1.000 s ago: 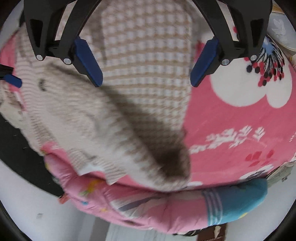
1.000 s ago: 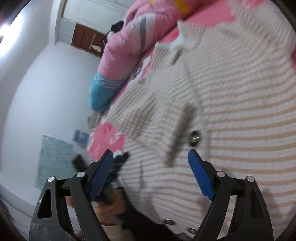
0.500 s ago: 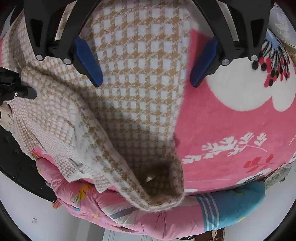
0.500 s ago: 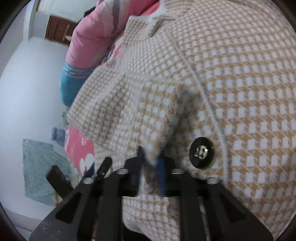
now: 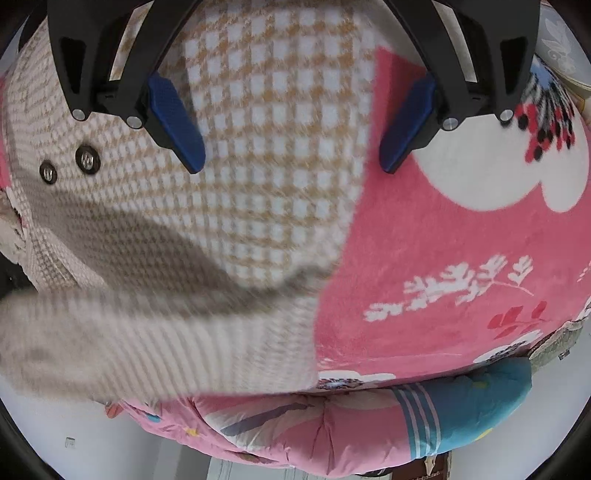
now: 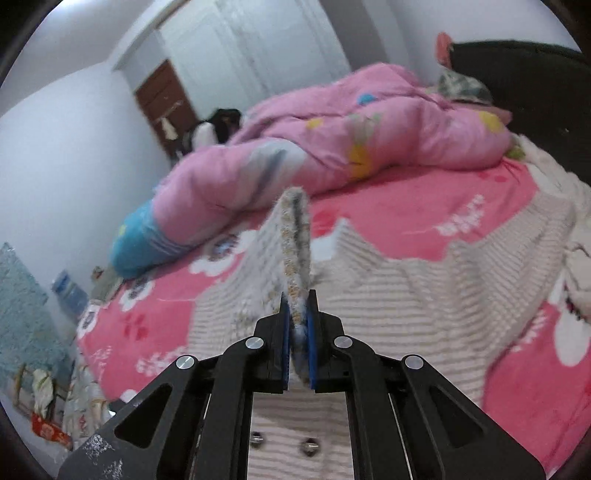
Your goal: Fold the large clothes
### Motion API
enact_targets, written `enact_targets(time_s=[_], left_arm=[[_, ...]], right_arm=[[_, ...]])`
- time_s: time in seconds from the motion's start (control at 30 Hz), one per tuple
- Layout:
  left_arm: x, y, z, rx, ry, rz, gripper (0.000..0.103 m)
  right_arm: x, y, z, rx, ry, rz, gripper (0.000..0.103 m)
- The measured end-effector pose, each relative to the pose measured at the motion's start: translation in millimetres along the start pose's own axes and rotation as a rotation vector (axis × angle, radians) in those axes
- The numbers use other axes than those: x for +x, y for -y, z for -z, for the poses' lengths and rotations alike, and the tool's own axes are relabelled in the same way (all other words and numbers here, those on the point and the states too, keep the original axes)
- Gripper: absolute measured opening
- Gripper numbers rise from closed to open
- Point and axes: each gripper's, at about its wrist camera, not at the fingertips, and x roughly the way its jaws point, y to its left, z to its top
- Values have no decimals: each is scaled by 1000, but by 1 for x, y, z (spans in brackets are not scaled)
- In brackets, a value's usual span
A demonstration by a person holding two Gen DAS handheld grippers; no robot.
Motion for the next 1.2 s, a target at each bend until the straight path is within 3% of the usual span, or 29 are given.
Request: enact_targets(time_s=[0.17, 0.33, 0.43, 0.47, 0.5, 0.57, 0.6, 0.67, 0.77, 0.8, 0.9, 1.03, 1.07, 1.1, 1.2], left_arm=[[8, -7, -16, -34, -21, -68, 94], [7, -12, -12, -48, -26, -50, 94], [-1, -22, -17, -86, 9, 32, 93], [-2, -27, -21, -96, 19, 53, 93], [-6, -31, -29, -107, 37, 79, 93], [-9, -36, -45, -118, 55, 108, 92], [-7, -40, -59, -137, 52, 140, 90], [7, -45, -81, -168, 16, 215, 86], [52, -52, -117, -235, -100, 298, 69], [74, -56, -129, -254, -140, 312, 61], [112, -57, -147, -281, -214, 367, 52], [123, -54, -156, -273, -214, 389, 36], [122, -54, -157, -271, -214, 395, 28], [117, -52, -158, -260, -204, 402, 19], [79, -44, -168, -179, -97, 375, 10]], right_arm=[[43, 45, 7, 36, -112, 52, 6], [90, 60, 10, 16, -184, 80, 8], [133, 81, 22, 24, -280, 157, 23], [140, 85, 24, 26, -290, 188, 36], [141, 90, 26, 32, -285, 200, 36], [131, 97, 28, 72, -244, 141, 39], [125, 98, 29, 78, -221, 126, 47], [117, 98, 31, 66, -194, 101, 51], [119, 100, 38, 59, -224, 95, 51], [121, 100, 43, 54, -237, 93, 50], [121, 95, 48, 22, -244, 102, 38], [127, 90, 47, -13, -254, 104, 25], [130, 86, 47, -25, -253, 119, 18], [130, 82, 46, -42, -248, 133, 11], [120, 66, 39, -75, -200, 134, 6]])
